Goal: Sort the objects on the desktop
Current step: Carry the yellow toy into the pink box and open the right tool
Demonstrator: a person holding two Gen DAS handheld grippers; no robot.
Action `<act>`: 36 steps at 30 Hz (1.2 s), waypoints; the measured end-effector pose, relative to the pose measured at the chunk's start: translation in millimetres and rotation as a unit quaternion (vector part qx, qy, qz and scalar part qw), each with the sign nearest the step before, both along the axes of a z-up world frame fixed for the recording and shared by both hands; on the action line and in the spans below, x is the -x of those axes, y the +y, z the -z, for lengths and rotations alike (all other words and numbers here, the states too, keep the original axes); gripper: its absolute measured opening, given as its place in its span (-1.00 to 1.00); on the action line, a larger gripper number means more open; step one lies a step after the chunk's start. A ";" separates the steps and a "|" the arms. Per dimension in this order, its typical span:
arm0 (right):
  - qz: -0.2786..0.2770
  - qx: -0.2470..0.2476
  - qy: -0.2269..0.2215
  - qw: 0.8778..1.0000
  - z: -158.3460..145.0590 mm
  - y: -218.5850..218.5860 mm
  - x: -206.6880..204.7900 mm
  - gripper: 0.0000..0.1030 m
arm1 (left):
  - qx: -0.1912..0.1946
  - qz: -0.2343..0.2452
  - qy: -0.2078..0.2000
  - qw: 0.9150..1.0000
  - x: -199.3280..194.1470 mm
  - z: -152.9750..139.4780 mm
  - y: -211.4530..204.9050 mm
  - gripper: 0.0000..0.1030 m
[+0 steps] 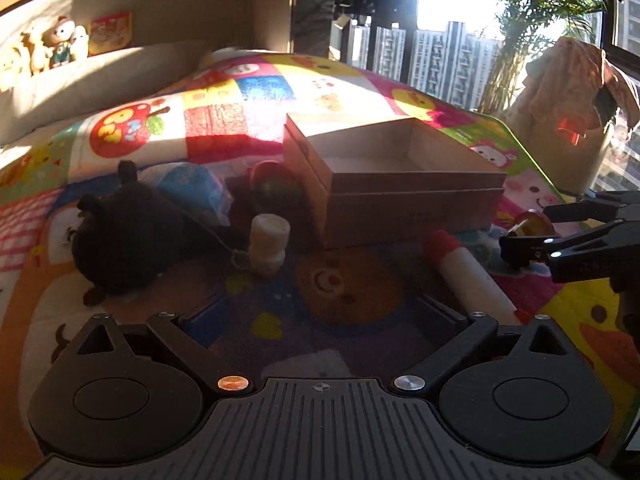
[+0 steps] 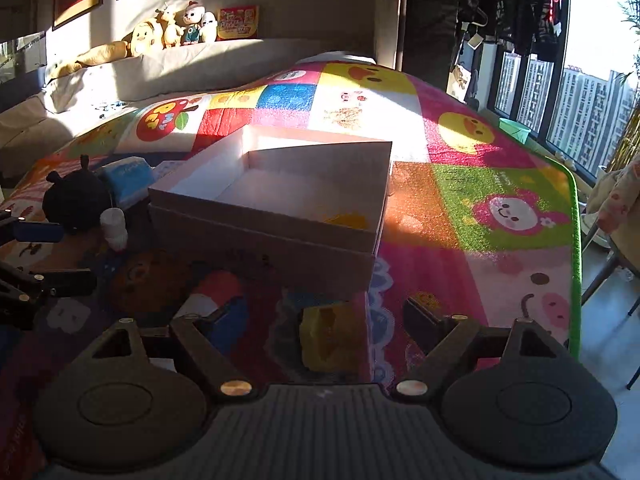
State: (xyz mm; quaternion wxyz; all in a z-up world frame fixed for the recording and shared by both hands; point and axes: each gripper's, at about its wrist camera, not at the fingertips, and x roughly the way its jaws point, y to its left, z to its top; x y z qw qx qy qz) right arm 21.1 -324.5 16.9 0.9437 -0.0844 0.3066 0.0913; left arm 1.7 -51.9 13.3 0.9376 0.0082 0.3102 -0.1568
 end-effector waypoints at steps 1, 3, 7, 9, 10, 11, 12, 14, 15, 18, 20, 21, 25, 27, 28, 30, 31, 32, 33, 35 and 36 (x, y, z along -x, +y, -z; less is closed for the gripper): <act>0.001 0.015 0.000 1.000 3.9 2.9 0.1 0.63 | 0.006 0.003 0.008 1.000 2.6 1.5 -1.4 0.97; 0.001 0.037 0.004 0.999 10.3 7.5 -1.7 0.46 | 0.014 0.012 0.019 1.000 11.3 2.5 -5.2 0.97; 0.010 0.038 0.032 0.999 13.4 11.7 -3.6 -0.14 | -0.006 0.032 0.001 0.999 30.2 1.1 -17.0 0.98; 0.015 0.025 0.034 0.999 8.7 12.3 4.0 -0.18 | -0.026 0.026 -0.017 0.999 33.8 1.9 -20.0 0.99; 0.013 0.018 0.033 0.999 4.7 13.2 9.0 -0.18 | -0.034 0.019 -0.024 0.999 34.9 2.9 -20.5 0.99; 0.008 0.012 0.031 0.999 0.5 14.4 14.8 -0.19 | -0.040 0.011 -0.030 0.999 35.1 4.2 -20.3 1.00; 0.003 0.007 0.028 1.000 -4.5 16.4 21.1 -0.19 | -0.042 0.001 -0.032 0.999 34.3 6.2 -19.0 1.00; -0.009 0.003 0.019 1.000 -14.5 21.3 34.4 -0.19 | -0.032 -0.016 -0.022 0.999 30.6 10.4 -14.6 1.00; -0.017 0.002 0.015 1.000 -20.2 24.5 41.4 -0.19 | -0.026 -0.022 -0.014 0.999 28.8 11.6 -11.8 1.00; -0.036 0.002 0.002 0.999 -35.8 31.4 57.4 -0.19 | -0.009 -0.034 -0.011 0.999 28.4 11.7 -4.1 1.00; -0.047 0.004 -0.008 0.999 -46.7 35.7 64.0 -0.19 | -0.001 -0.035 -0.006 0.999 27.8 12.7 -1.3 1.00; -0.052 0.002 -0.011 0.999 -52.2 37.4 65.8 -0.19 | 0.003 -0.035 -0.005 0.999 27.7 13.0 0.0 1.00; -0.059 -0.005 -0.009 0.998 -68.0 44.4 63.5 -0.19 | 0.020 -0.038 0.006 0.999 26.0 14.7 5.0 1.00; -0.064 -0.008 -0.012 0.998 -73.0 47.2 61.7 -0.19 | 0.029 -0.040 0.015 0.999 23.5 15.9 7.3 1.00; -0.067 -0.012 -0.014 0.998 -76.6 49.2 58.6 -0.19 | 0.033 -0.041 0.021 0.998 22.1 16.8 8.3 1.00; -0.065 -0.024 -0.023 0.997 -85.4 49.8 46.9 -0.19 | 0.039 -0.042 0.026 0.998 20.4 17.7 9.7 1.00; -0.061 -0.032 -0.030 0.997 -90.4 49.4 38.5 -0.19 | 0.041 -0.041 0.026 0.998 20.7 17.9 10.3 1.00; -0.055 -0.038 -0.039 0.997 -95.5 48.9 28.8 -0.19 | 0.044 -0.040 0.026 0.998 20.8 17.9 10.6 1.00; -0.044 -0.041 -0.052 0.997 -101.0 48.7 15.3 -0.19 | 0.048 -0.038 0.025 0.998 21.0 17.9 11.5 1.00; -0.028 -0.033 -0.077 0.996 -108.0 51.1 -10.7 -0.19 | 0.057 -0.039 0.026 0.997 20.9 18.0 14.3 1.00; -0.019 -0.026 -0.084 0.996 -110.3 53.2 -26.7 -0.15 | 0.060 -0.039 0.026 0.997 21.0 18.0 15.3 1.00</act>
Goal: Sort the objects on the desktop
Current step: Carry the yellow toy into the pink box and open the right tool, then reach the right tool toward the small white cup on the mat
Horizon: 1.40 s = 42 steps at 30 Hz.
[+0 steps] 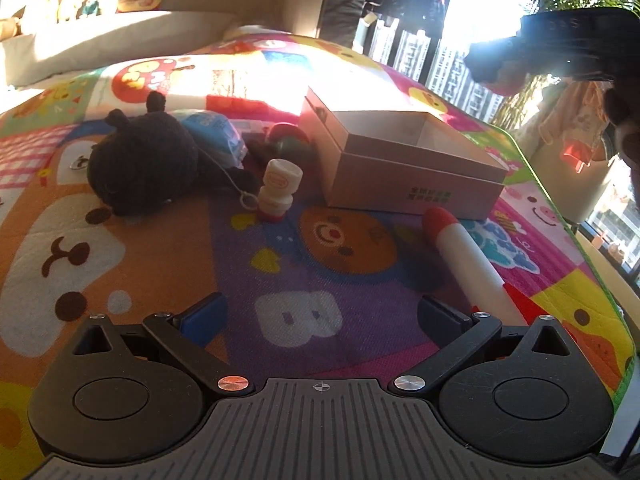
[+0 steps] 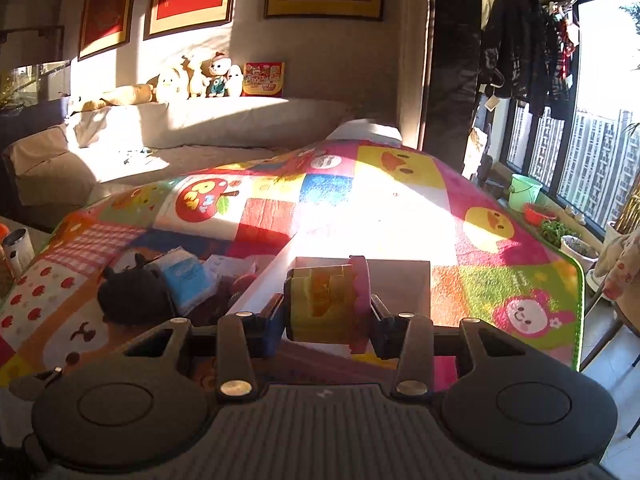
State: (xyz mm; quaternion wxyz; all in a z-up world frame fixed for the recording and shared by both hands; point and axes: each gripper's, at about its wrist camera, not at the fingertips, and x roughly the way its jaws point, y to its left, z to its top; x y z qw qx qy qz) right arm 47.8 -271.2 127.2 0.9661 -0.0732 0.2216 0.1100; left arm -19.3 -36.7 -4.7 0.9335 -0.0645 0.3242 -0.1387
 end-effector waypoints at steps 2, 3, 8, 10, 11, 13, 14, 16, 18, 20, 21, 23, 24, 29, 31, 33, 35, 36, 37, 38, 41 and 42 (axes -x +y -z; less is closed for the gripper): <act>0.011 0.000 -0.005 1.000 -1.9 1.5 -23.8 0.17 | 0.005 -0.001 -0.001 1.000 0.6 -0.2 1.3 1.00; 0.021 -0.002 -0.007 1.000 -2.4 1.9 -32.4 0.28 | 0.008 -0.001 -0.002 1.000 0.5 -0.2 1.9 1.00; -0.004 -0.029 0.019 0.999 8.2 17.7 -31.4 0.28 | 0.025 0.005 0.003 1.000 0.3 -1.9 10.2 1.00; -0.031 -0.014 0.031 0.999 22.2 37.8 -20.0 0.28 | -0.003 -0.014 -0.005 1.000 2.6 -4.3 17.6 1.00; -0.045 -0.005 0.041 0.998 30.7 48.4 -15.1 0.26 | -0.020 -0.028 -0.016 0.999 5.4 -6.3 22.9 1.00; -0.074 0.009 0.068 0.995 48.2 69.8 -9.0 0.07 | -0.051 -0.058 -0.037 0.996 10.3 -10.3 36.4 1.00; -0.088 0.014 0.083 0.993 56.8 80.7 -7.7 -0.06 | -0.066 -0.075 -0.045 0.994 12.8 -11.3 43.9 1.00; -0.107 0.020 0.101 0.989 70.7 100.8 -8.2 -0.07 | -0.081 -0.107 -0.046 0.990 14.6 -10.8 59.7 1.00; -0.110 0.025 0.106 0.988 80.8 119.2 -12.1 -0.06 | -0.060 -0.128 -0.034 0.989 15.5 -9.7 76.7 1.00; -0.102 0.029 0.114 0.988 87.7 132.9 -19.9 -0.06 | -0.041 -0.139 -0.027 0.989 16.2 -9.1 86.5 1.00; -0.094 0.034 0.117 0.988 91.6 139.2 -24.6 -0.06 | -0.036 -0.141 -0.026 0.989 16.9 -9.0 89.1 1.00; -0.086 0.046 0.119 0.988 98.2 147.9 -31.1 -0.06 | -0.033 -0.138 -0.028 0.989 17.7 -9.3 90.2 1.00; -0.088 0.049 0.125 0.987 101.3 150.5 -33.6 -0.12 | -0.035 -0.136 -0.029 0.990 17.8 -9.3 89.2 1.00; -0.117 -0.010 0.171 0.978 99.1 137.2 -21.5 -0.51 | -0.038 -0.134 -0.028 0.990 17.7 -8.6 86.3 1.00; -0.129 -0.061 0.194 0.971 96.1 121.4 -9.6 -0.51 | -0.039 -0.135 -0.026 0.990 16.7 -8.3 86.0 1.00; -0.134 -0.115 0.215 0.961 96.2 100.8 6.4 -0.51 | -0.043 -0.136 -0.023 0.990 15.8 -8.2 84.8 1.00; -0.134 -0.149 0.229 0.953 100.4 81.9 18.5 -0.51 | -0.052 -0.134 -0.018 0.990 13.7 -7.5 81.9 1.00; -0.130 -0.156 0.233 0.951 103.4 73.5 24.1 -0.51 | -0.058 -0.132 -0.016 0.989 12.4 -7.3 79.6 1.00; -0.118 -0.151 0.225 0.955 105.4 67.1 30.0 -0.51 | -0.065 -0.129 -0.015 0.989 11.0 -7.4 77.1 1.00; -0.103 -0.139 0.209 0.962 105.8 62.6 35.7 -0.50 | -0.071 -0.125 -0.016 0.990 10.0 -7.7 75.0 1.00; -0.062 -0.078 0.135 0.986 100.8 51.6 54.3 -0.41 | -0.093 -0.121 -0.034 0.988 4.4 -11.9 68.5 1.00; -0.054 -0.072 0.119 0.989 98.2 46.8 58.8 -0.27 | -0.102 -0.122 -0.041 0.986 1.0 -14.6 66.6 1.00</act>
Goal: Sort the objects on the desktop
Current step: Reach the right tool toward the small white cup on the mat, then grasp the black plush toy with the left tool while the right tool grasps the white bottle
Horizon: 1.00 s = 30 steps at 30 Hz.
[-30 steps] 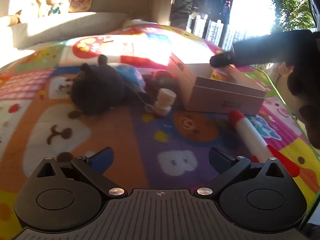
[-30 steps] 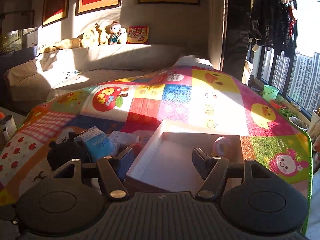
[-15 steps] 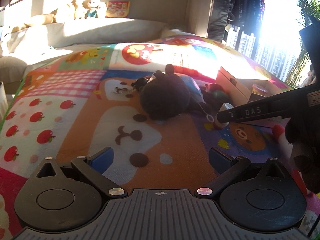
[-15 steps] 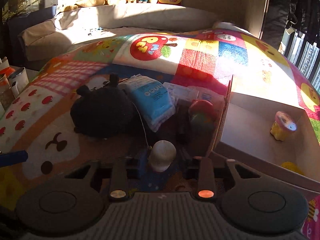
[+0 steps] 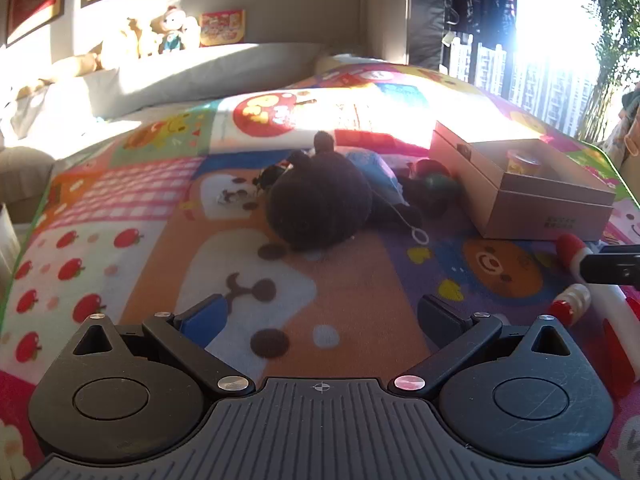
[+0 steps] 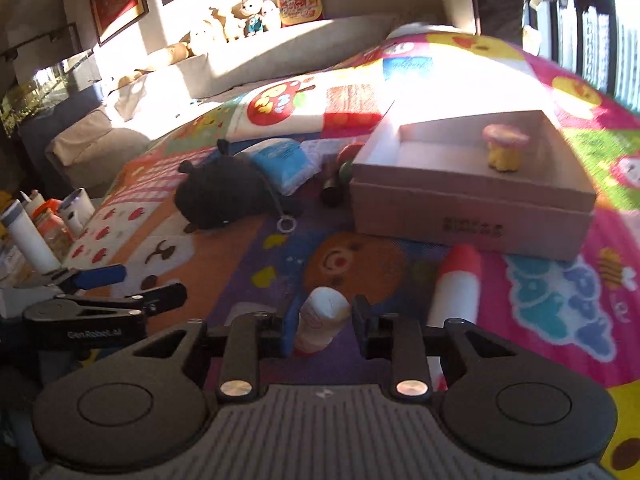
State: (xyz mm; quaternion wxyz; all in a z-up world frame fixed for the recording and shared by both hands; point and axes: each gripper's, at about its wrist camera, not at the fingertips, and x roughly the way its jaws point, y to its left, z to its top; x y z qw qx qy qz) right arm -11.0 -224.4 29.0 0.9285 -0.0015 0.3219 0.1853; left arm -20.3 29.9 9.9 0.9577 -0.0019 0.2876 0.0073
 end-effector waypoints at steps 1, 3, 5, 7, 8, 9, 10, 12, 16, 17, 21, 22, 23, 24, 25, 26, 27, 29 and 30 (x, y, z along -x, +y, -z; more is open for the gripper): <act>0.009 -0.006 -0.015 1.000 -4.2 -8.5 3.5 -0.16 | -0.008 0.000 -0.007 1.000 -3.9 -3.4 -1.4 1.00; 0.028 -0.027 -0.037 0.999 -10.7 -25.3 9.0 0.24 | -0.023 -0.002 -0.026 0.999 -13.6 -13.2 -3.7 1.00; 0.056 -0.032 -0.056 0.996 -14.5 -41.3 10.4 0.44 | -0.037 -0.001 -0.042 0.998 -23.0 -24.2 -7.6 1.00; 0.089 -0.030 -0.070 0.993 -12.9 -54.9 9.1 0.67 | -0.045 0.020 -0.062 0.997 -31.5 -36.0 -15.0 1.00; 0.106 -0.027 -0.074 0.991 -10.1 -61.4 7.5 0.76 | -0.051 0.033 -0.069 0.996 -35.7 -38.8 -19.8 1.00; 0.122 -0.024 -0.073 0.990 -5.2 -68.0 5.6 0.78 | -0.061 0.043 -0.071 0.995 -40.9 -38.9 -25.2 1.00; 0.135 -0.024 -0.067 0.988 0.4 -73.3 3.5 0.78 | -0.079 0.049 -0.068 0.993 -48.0 -36.1 -31.3 1.00; 0.149 -0.030 -0.048 0.987 13.0 -81.9 -0.2 0.80 | -0.122 0.040 -0.059 0.990 -64.8 -25.1 -39.3 1.00; 0.158 -0.049 -0.024 0.986 31.9 -93.7 -2.2 0.82 | -0.122 0.019 -0.013 0.992 -95.0 -3.5 -27.3 1.00; 0.158 -0.061 -0.022 0.985 32.6 -96.8 -3.0 0.83 | -0.112 0.013 -0.004 0.994 -99.6 0.3 -22.2 1.00; 0.158 -0.088 -0.006 0.983 37.3 -103.1 -8.0 0.99 | -0.116 0.014 0.005 0.993 -99.6 5.1 -17.7 0.57; 0.159 -0.091 0.000 0.983 38.4 -104.0 -9.3 0.99 | -0.125 0.016 0.003 0.992 -96.5 4.2 -19.9 0.56; 0.160 -0.096 0.004 0.983 39.1 -104.7 -9.9 0.99 | -0.134 0.022 0.001 0.991 -91.9 3.4 -22.1 0.54; 0.160 -0.100 0.007 0.982 39.5 -105.5 -10.2 0.99 | -0.142 0.030 0.001 0.989 -87.5 2.8 -24.9 0.53; 0.161 -0.104 0.009 0.981 40.1 -106.9 -10.7 1.00 | -0.148 0.036 0.000 0.988 -81.2 1.8 -27.4 0.53; 0.162 -0.108 0.011 0.981 40.7 -108.0 -10.9 1.00 | -0.147 0.042 -0.001 0.988 -73.0 -0.4 -29.6 0.52; 0.165 -0.112 0.013 0.980 41.3 -109.2 -10.9 1.00 | -0.140 0.050 -0.001 0.989 -63.3 -4.0 -31.6 0.52; 0.170 -0.120 0.017 0.978 42.7 -112.0 -11.5 1.00 | -0.106 0.083 -0.005 0.991 -36.7 -14.2 -37.3 0.52; 0.170 -0.122 0.018 0.978 42.6 -112.2 -12.1 1.00 | -0.090 0.100 -0.008 0.991 -22.9 -17.9 -40.2 0.52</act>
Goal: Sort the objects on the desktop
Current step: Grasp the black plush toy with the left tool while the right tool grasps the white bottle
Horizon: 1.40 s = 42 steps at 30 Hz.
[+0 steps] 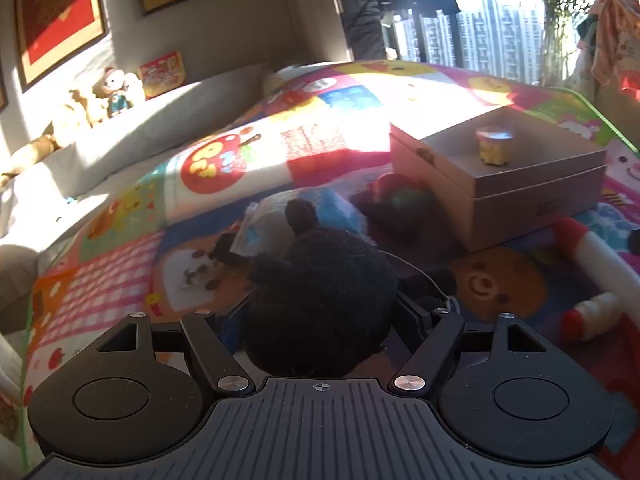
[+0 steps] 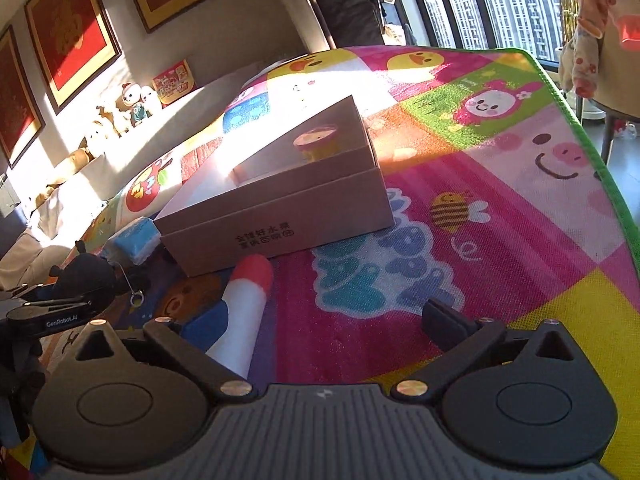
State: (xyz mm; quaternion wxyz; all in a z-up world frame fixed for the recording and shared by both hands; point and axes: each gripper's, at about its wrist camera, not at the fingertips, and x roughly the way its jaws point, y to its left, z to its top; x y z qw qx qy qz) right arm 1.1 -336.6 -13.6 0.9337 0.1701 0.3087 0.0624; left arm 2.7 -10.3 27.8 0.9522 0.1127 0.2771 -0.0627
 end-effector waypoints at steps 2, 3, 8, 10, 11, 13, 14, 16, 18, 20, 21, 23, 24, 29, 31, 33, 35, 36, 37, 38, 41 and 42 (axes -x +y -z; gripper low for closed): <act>0.000 0.003 0.001 1.000 0.3 1.4 0.0 1.00 | 0.025 0.029 0.004 0.999 24.8 -3.6 -6.4 0.53; 0.000 0.006 0.002 1.000 0.3 2.5 -0.4 1.00 | 0.036 0.043 0.009 0.998 36.3 -2.8 -10.5 0.54; -0.003 0.041 0.015 0.999 -0.6 12.0 -4.5 1.00 | 0.051 0.056 0.027 0.997 61.6 10.3 -20.8 0.60; -0.003 0.044 0.016 0.999 -0.7 12.7 -4.5 1.00 | 0.052 0.054 0.026 0.997 65.8 11.4 -23.3 0.69; -0.001 0.039 0.016 0.999 -0.5 11.2 -4.1 1.00 | 0.058 0.054 0.027 0.997 66.8 11.1 -23.0 0.77; -0.002 0.034 0.016 0.999 -0.1 9.3 -4.0 1.00 | 0.065 0.056 0.026 0.996 67.3 9.8 -23.1 0.84; -0.003 0.036 0.017 0.999 -0.3 9.7 -4.2 1.00 | 0.063 0.058 0.025 0.996 68.2 9.2 -24.4 0.84; -0.011 0.045 0.023 0.999 -2.1 10.7 -6.1 1.00 | 0.052 0.057 0.022 0.997 71.5 8.2 -25.9 0.86; -0.026 0.049 0.039 0.998 -7.1 10.8 -9.4 1.00 | 0.041 0.054 0.019 0.998 75.2 8.3 -24.7 0.88; -0.038 0.042 0.042 0.998 -16.3 12.4 -5.7 1.00 | 0.035 0.047 0.022 0.998 76.7 10.1 -21.1 0.89; -0.041 0.045 0.022 0.998 -24.9 17.4 2.5 1.00 | 0.033 0.042 0.026 0.998 76.8 11.7 -19.5 0.90; -0.054 0.080 -0.023 0.995 -40.8 33.6 19.5 0.99 | 0.030 0.034 0.035 0.998 76.5 14.3 -17.2 0.90; -0.065 0.103 -0.047 0.991 -48.4 43.9 28.6 0.89 | 0.029 0.031 0.037 0.998 76.6 15.1 -16.7 0.90; -0.210 0.075 -0.025 0.974 -66.4 87.1 48.1 -0.15 | 0.002 0.018 0.031 0.999 80.9 19.4 -17.3 0.94; -0.251 0.067 0.010 0.966 -58.0 101.5 49.7 -0.16 | -0.004 0.009 0.033 0.999 81.4 21.6 -14.3 0.95; -0.262 0.086 0.027 0.961 -50.0 109.9 51.8 -0.16 | -0.004 0.000 0.033 0.999 82.0 22.4 -8.9 0.95; -0.261 0.095 0.046 0.960 -42.1 111.8 50.1 -0.16 | -0.001 -0.013 0.034 0.999 81.4 22.2 -2.4 0.95; -0.254 0.099 0.053 0.961 -39.3 110.1 48.5 -0.16 | 0.000 -0.020 0.034 0.999 80.5 22.0 0.5 0.95; -0.247 0.107 0.055 0.962 -38.0 108.7 48.3 -0.16 | 0.000 -0.028 0.033 0.999 79.6 21.5 3.7 0.95; -0.237 0.123 0.053 0.962 -36.7 107.6 48.9 -0.16 | 0.001 -0.035 0.032 0.999 78.3 20.8 7.1 0.95; -0.191 0.206 0.030 0.959 -32.7 109.0 52.5 -0.16 | 0.006 -0.058 0.028 0.998 74.9 17.8 17.7 0.95; -0.180 0.219 0.026 0.959 -31.9 108.7 53.2 -0.16 | 0.010 -0.064 0.028 0.997 74.7 16.4 21.3 0.95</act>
